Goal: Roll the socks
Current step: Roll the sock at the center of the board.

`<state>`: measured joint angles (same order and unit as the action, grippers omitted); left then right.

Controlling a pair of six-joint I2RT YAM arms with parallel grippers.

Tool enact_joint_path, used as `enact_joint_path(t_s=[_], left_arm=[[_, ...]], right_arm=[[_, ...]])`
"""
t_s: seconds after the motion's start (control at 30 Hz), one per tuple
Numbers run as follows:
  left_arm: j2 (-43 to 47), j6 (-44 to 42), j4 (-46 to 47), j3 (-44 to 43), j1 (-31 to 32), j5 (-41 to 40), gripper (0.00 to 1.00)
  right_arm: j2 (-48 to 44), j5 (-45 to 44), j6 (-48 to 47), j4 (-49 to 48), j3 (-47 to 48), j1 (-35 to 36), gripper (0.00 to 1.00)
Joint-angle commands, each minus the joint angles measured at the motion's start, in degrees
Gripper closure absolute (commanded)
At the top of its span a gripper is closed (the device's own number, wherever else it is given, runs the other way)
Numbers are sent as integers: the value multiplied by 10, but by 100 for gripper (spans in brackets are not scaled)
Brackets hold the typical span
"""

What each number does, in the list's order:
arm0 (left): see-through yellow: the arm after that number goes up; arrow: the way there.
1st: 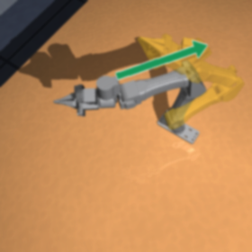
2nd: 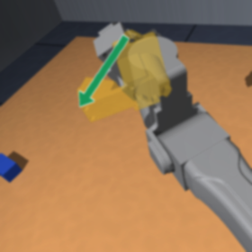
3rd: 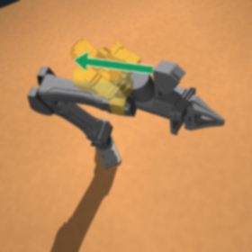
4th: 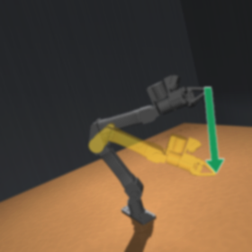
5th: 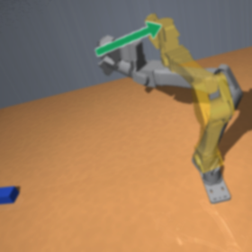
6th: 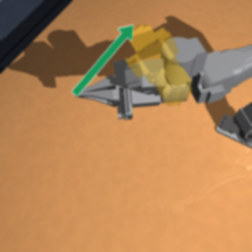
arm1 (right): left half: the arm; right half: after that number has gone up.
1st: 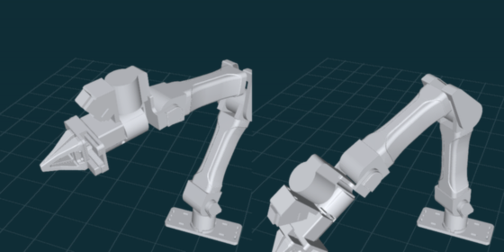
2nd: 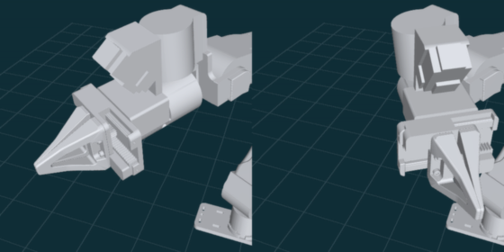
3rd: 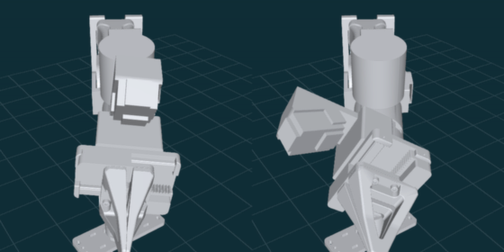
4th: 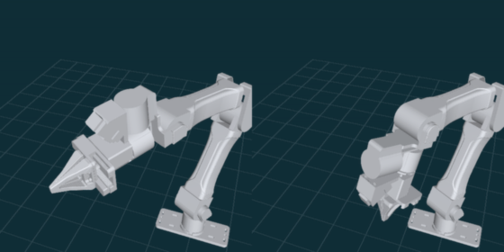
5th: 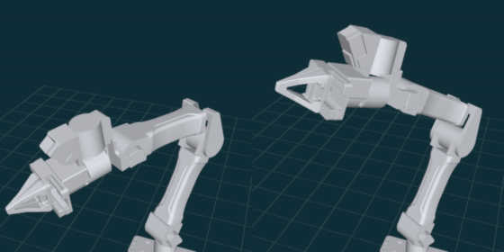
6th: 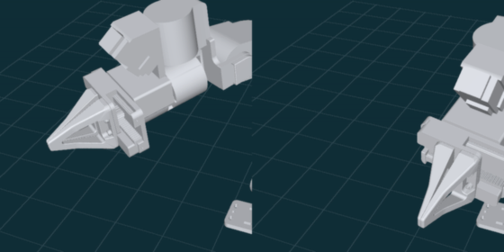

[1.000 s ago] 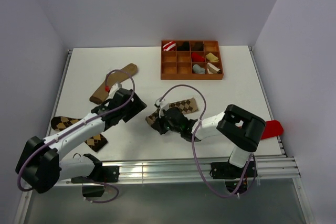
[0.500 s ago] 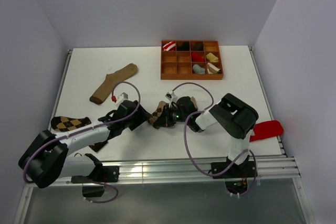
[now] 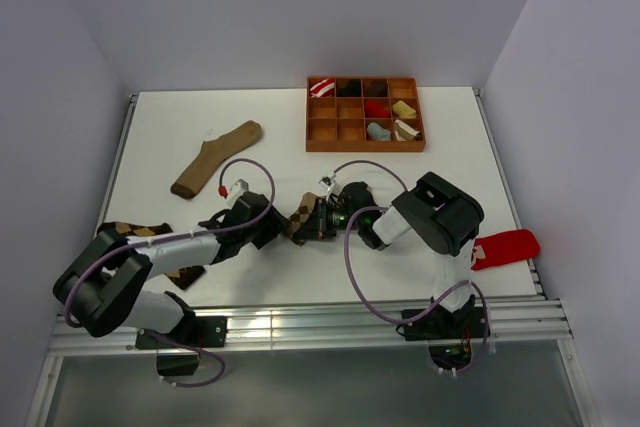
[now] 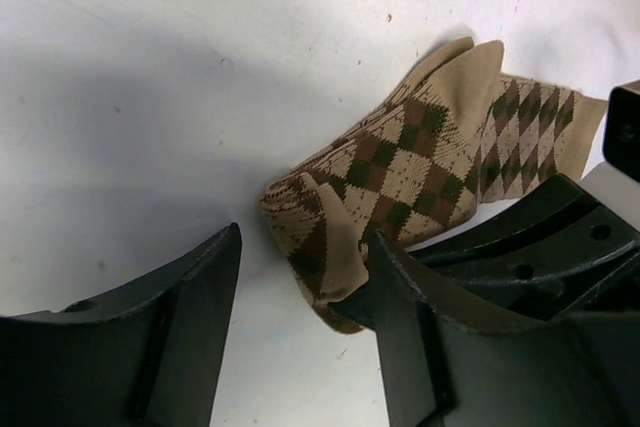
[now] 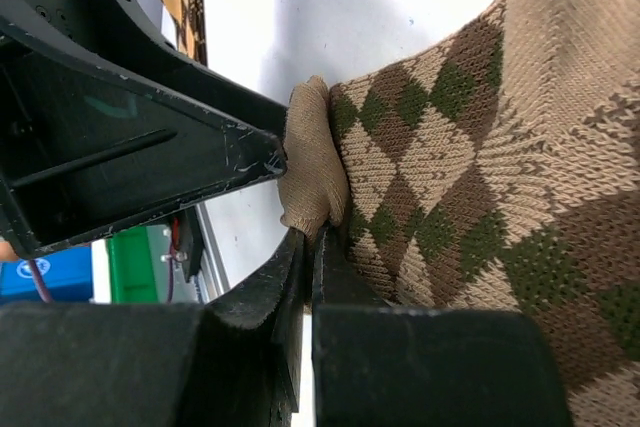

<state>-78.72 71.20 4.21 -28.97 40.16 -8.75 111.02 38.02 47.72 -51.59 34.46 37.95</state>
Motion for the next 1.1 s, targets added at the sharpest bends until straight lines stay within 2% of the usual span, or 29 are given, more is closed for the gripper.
enact_joint_path(t_s=[0.0, 0.2, 0.23, 0.3, 0.33, 0.43, 0.47, 0.6, 0.63, 0.77, 0.8, 0.87, 0.9, 1.07], left_arm=[[-24, 15, 17, -11, 3, 0, 42], [-62, 25, 27, -10, 3, 4, 56], [-66, 25, 24, -14, 2, 6, 68], [-72, 28, 15, -17, 4, 6, 78], [-73, 27, 12, -17, 4, 6, 87], [-69, 20, -18, -31, 4, 2, 99], [-67, 13, -34, -39, 4, -6, 100], [-64, -11, -128, -104, 11, -31, 100], [-68, -17, -175, -119, 12, -39, 100], [-93, -51, -277, -192, 25, -69, 100], [-109, -58, -290, -205, 27, -72, 100], [-133, -75, -329, -242, 31, -76, 100], [-141, -81, -339, -262, 32, -75, 100], [-184, -113, -381, -303, 35, -59, 100]], right_arm=[[21, 11, 8, 4, -5, -8, 100], [24, 14, 8, 8, -3, -7, 100], [24, 11, 10, 6, -4, -8, 100], [17, 9, 1, 15, -4, -8, 100], [13, 5, -2, 17, -4, -8, 100], [-4, -3, -18, 32, -6, -7, 89], [-17, -12, -24, 38, -6, -7, 81], [-69, -53, -69, 102, -6, 2, 64], [-81, -65, -92, 114, -7, 5, 60], [-168, -186, -167, 198, -4, 41, 54], [-180, -254, -181, 225, -4, 65, 53], [-212, -334, -221, 246, -2, 95, 51], [-222, -416, -248, 258, -2, 128, 50], [-237, -589, -305, 251, -1, 225, 47]])
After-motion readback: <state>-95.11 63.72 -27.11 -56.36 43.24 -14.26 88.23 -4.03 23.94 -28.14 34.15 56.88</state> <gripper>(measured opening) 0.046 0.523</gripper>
